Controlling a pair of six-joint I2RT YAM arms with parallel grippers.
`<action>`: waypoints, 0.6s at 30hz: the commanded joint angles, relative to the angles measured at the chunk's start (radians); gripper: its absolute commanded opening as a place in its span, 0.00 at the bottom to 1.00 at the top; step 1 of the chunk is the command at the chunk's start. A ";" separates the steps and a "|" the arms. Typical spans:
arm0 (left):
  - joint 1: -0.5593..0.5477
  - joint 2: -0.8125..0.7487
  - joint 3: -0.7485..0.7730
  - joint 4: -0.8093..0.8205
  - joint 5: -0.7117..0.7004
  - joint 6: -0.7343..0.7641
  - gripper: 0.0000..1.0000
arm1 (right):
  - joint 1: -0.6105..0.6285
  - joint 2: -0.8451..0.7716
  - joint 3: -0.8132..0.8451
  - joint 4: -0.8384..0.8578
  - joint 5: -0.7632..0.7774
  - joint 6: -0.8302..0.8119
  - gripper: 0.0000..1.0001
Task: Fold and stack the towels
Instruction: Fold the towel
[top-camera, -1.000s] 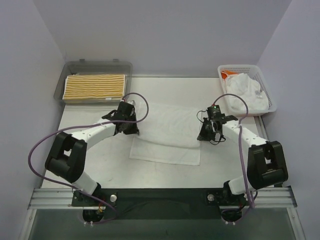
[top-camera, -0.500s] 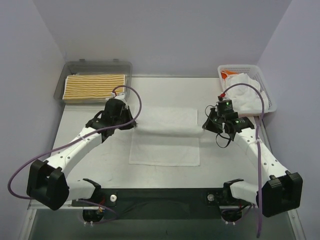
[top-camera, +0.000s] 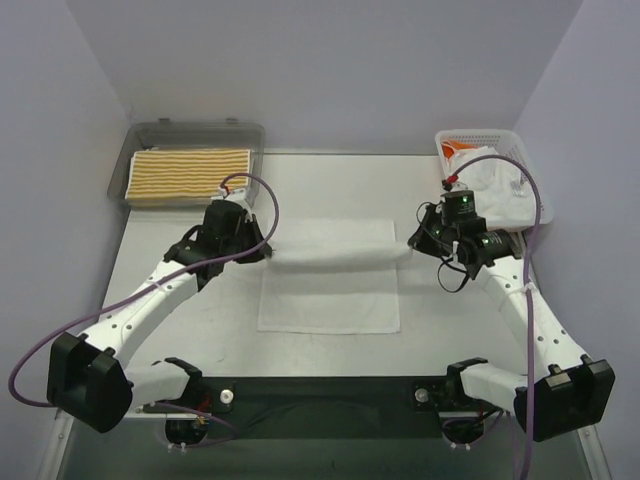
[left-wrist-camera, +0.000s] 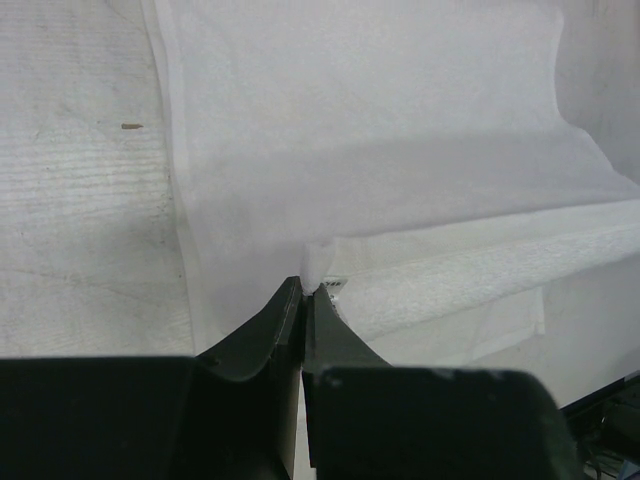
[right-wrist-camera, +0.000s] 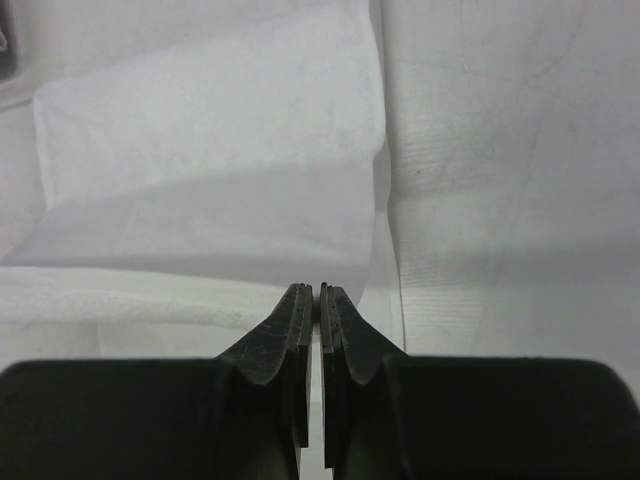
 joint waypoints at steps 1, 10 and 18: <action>0.005 -0.009 0.097 -0.031 -0.031 0.025 0.00 | -0.005 0.012 0.075 -0.033 0.056 -0.024 0.00; 0.004 -0.117 0.030 -0.076 -0.028 -0.004 0.00 | 0.000 -0.051 0.017 -0.056 0.030 -0.002 0.00; -0.005 -0.157 -0.156 -0.039 0.018 -0.033 0.00 | 0.010 -0.111 -0.109 -0.055 0.036 0.006 0.00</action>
